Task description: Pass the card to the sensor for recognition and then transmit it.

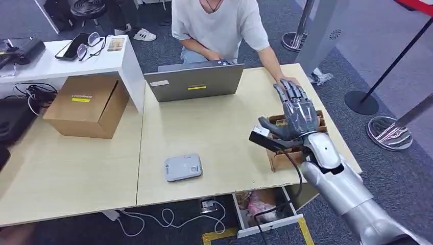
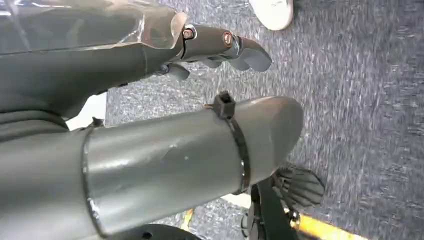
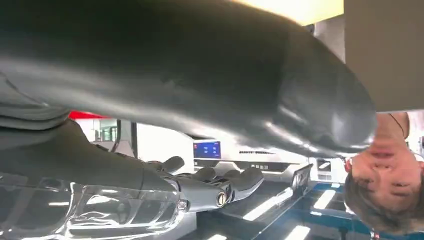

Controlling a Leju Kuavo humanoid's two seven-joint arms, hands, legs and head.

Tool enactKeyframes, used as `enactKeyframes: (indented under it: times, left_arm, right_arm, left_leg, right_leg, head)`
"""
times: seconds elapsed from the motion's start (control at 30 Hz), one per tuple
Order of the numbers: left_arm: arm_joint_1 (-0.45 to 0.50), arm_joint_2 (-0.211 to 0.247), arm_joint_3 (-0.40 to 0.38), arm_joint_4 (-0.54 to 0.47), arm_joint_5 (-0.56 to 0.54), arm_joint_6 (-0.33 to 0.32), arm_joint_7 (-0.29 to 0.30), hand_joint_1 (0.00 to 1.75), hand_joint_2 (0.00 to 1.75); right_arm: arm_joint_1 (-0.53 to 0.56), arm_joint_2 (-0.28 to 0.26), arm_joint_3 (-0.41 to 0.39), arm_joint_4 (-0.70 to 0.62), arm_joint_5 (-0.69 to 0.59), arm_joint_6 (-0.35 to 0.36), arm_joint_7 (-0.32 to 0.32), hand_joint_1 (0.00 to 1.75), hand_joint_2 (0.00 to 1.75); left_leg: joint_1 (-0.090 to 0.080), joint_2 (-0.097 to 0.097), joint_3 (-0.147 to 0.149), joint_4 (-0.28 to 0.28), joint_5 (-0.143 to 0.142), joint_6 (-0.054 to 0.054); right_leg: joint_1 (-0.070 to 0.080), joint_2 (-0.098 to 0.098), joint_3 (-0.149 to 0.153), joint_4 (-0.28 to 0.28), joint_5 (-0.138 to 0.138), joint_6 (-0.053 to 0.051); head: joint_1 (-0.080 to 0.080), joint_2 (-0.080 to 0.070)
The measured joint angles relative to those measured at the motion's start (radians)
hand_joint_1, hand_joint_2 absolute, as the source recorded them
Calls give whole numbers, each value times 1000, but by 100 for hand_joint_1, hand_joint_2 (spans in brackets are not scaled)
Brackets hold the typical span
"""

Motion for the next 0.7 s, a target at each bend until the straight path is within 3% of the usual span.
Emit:
enactKeyframes:
  times: [0.1,0.13,0.37,0.5,0.7]
  left_arm:
    - [2,-1,0,3,4,2,-8,0,0]
    - [2,-2,0,3,4,2,-11,0,0]
    - [3,-3,0,4,5,-6,-12,0,0]
    - [3,-21,0,4,28,46,-37,0,0]
    - [4,-37,0,4,29,58,-45,0,0]
  right_arm:
    - [32,-14,-10,-28,2,5,-3,0,0]
    - [44,-19,-15,-39,5,6,-2,0,175]
    - [126,-39,-47,-88,18,9,13,0,175]
    - [156,-50,-55,-95,18,12,15,0,175]
    - [165,-53,-56,-89,38,32,17,0,175]
  left_leg:
    - [0,0,0,0,0,0]
    - [0,0,0,0,0,0]
    - [0,0,0,0,-1,1]
    - [-1,0,0,0,-1,1]
    - [-1,0,0,0,-1,1]
  right_leg:
    - [0,0,0,0,0,0]
    - [0,0,0,0,0,0]
    - [0,0,0,0,0,0]
    - [0,0,0,0,0,0]
    - [0,0,0,0,0,0]
  head:
    - [0,0]
    - [0,0]
    - [0,0]
    - [0,0]
    - [0,0]
